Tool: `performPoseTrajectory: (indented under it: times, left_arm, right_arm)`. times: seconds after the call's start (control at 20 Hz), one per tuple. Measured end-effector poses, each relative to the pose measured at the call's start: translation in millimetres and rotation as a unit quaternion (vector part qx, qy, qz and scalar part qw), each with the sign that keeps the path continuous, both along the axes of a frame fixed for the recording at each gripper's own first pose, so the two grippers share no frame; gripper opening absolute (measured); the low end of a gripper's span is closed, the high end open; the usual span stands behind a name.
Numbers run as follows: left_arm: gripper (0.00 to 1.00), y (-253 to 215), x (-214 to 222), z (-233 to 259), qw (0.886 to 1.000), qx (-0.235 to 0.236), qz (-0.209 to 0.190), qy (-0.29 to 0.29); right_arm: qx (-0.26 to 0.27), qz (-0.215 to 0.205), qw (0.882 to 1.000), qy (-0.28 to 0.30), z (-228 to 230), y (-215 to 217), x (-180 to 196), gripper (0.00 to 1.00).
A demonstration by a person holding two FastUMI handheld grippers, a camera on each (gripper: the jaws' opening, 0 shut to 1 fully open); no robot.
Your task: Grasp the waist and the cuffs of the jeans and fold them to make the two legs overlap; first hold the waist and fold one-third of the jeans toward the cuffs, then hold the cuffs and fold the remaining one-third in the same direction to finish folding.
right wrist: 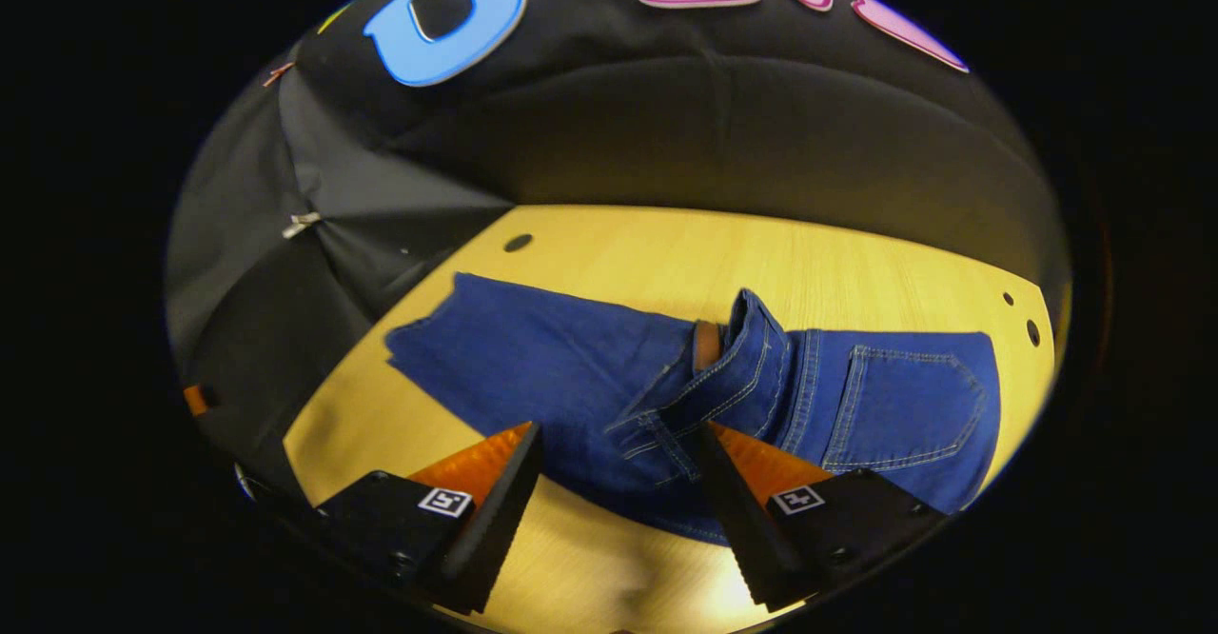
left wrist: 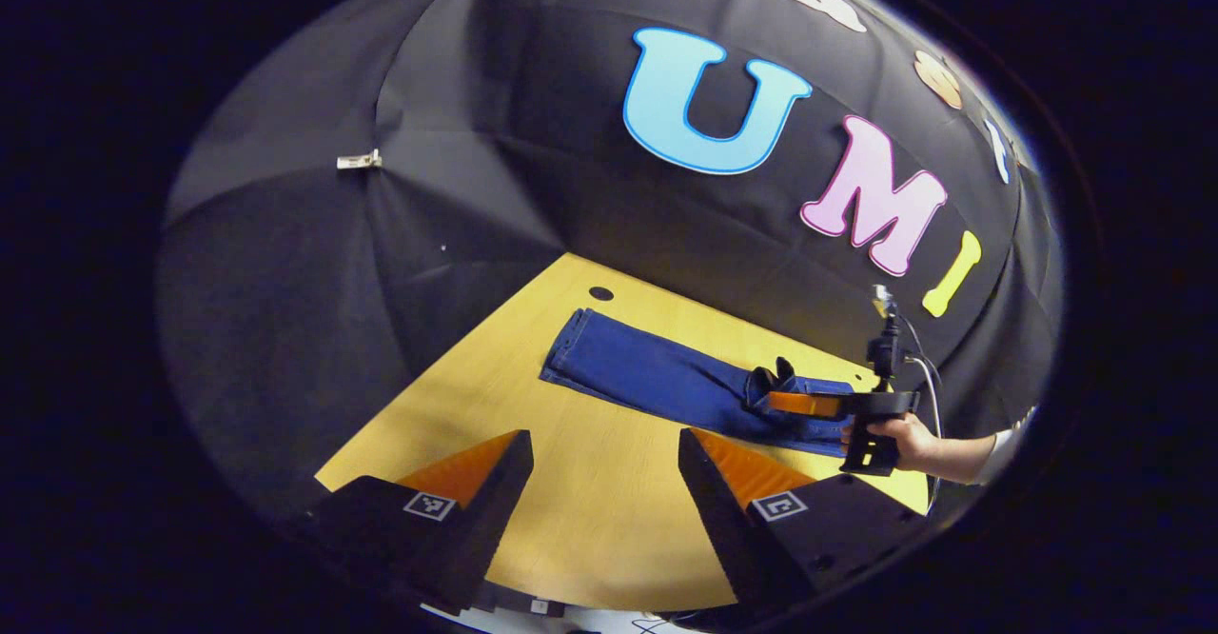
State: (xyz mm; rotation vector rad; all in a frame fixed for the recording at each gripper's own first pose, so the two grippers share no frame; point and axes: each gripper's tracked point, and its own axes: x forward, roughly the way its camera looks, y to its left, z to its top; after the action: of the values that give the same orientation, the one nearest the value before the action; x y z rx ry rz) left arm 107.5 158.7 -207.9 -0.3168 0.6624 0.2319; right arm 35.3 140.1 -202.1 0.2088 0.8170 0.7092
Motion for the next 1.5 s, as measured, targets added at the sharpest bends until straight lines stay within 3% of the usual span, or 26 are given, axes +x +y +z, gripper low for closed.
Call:
performPoseTrajectory:
  times: [0.15,0.25,0.4,0.5,0.6,0.7,0.75,0.85,0.95,1.25,1.4,1.5]
  left_arm:
    - [0.97,36.2,60.9,-42.7,0.997,-0.037,0.026,0.07]
    - [0.97,52.4,105.8,-71.3,0.991,-0.049,0.021,0.121]
    - [0.96,79.0,148.5,-123.9,0.973,0.015,-0.03,0.227]
    - [0.95,87.4,161.0,-154.1,0.958,0.036,-0.031,0.284]
    - [0.96,96.3,175.5,-168.4,0.954,0.04,-0.005,0.296]
    - [0.96,92.1,187.8,-174.2,0.957,-0.006,0.01,0.289]
    - [0.95,85.6,185.6,-180.6,0.953,-0.03,0.018,0.301]
    - [0.97,92.0,176.3,-190.6,0.939,-0.001,0.018,0.344]
    - [0.99,92.1,178.5,-194.4,0.934,0.029,0.005,0.357]
    - [0.96,79.7,180.0,-203.3,0.933,0.03,-0.016,0.358]
    - [0.29,65.2,190.4,-198.6,0.936,0.051,-0.009,0.349]
    - [0.13,55.1,195.9,-197.3,0.942,0.005,0.027,0.335]
  right_arm:
    - [0.039,0.001,0.998,-0.053,60.9,-42.8,-4.3,0.98]
    - [0.032,0.0,0.996,-0.078,78.8,-85.0,-9.7,0.98]
    - [0.001,-0.018,0.996,-0.087,82.4,-146.5,-18.3,0.98]
    - [-0.014,-0.031,0.996,-0.079,75.4,-180.6,-27.1,0.98]
    - [-0.033,-0.045,0.996,-0.064,60.5,-211.5,-34.3,0.98]
    - [-0.045,-0.058,0.996,-0.043,46.9,-234.4,-40.7,0.97]
    - [-0.048,-0.065,0.996,-0.035,42.2,-243.0,-41.4,0.98]
    - [-0.054,-0.07,0.995,-0.034,39.7,-252.2,-39.4,0.98]
    - [-0.055,-0.067,0.996,-0.038,41.7,-254.6,-36.0,0.97]
    - [-0.034,-0.058,0.997,-0.027,43.7,-244.0,-35.1,0.98]
    - [-0.033,-0.05,0.998,-0.03,46.3,-247.0,-39.8,0.97]
    - [-0.042,-0.049,0.997,-0.038,49.1,-255.0,-41.6,0.98]
